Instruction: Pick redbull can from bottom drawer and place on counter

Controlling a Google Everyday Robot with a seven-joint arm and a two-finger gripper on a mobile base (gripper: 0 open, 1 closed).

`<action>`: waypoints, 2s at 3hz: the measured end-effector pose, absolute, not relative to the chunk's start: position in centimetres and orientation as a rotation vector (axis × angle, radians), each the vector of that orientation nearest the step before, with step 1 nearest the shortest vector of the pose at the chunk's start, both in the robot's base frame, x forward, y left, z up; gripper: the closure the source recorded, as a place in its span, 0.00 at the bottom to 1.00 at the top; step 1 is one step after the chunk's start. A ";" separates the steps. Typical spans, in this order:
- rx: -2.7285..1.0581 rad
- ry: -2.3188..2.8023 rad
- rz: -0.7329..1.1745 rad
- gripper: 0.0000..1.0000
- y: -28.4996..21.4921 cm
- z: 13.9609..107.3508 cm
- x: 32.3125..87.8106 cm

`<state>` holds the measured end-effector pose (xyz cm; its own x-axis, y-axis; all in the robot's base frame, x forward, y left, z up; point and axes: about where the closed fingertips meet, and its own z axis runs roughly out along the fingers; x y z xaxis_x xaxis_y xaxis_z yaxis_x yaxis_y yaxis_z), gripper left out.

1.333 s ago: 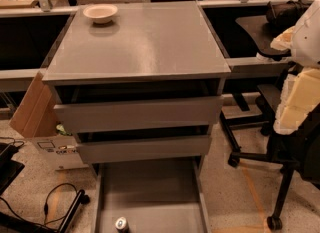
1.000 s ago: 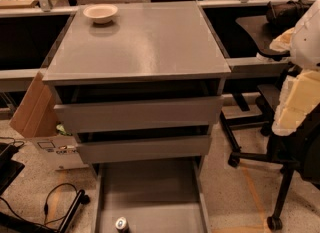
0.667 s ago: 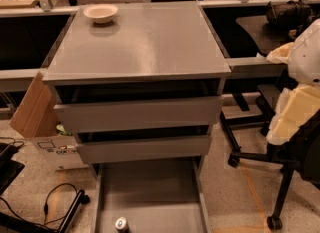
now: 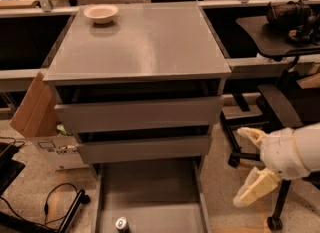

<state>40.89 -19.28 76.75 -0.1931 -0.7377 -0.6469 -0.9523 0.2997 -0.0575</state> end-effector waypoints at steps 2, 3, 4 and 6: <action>-1.166 1.801 0.532 0.00 -22.2 70.8 43.3; -1.168 1.799 0.540 0.00 -22.2 70.6 43.3; -1.192 1.765 0.548 0.00 -20.6 68.5 44.2; -1.281 1.635 0.635 0.00 -9.7 53.6 47.1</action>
Offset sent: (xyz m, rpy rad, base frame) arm 0.0257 -0.0409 -0.0842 0.3086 -0.1480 -0.0925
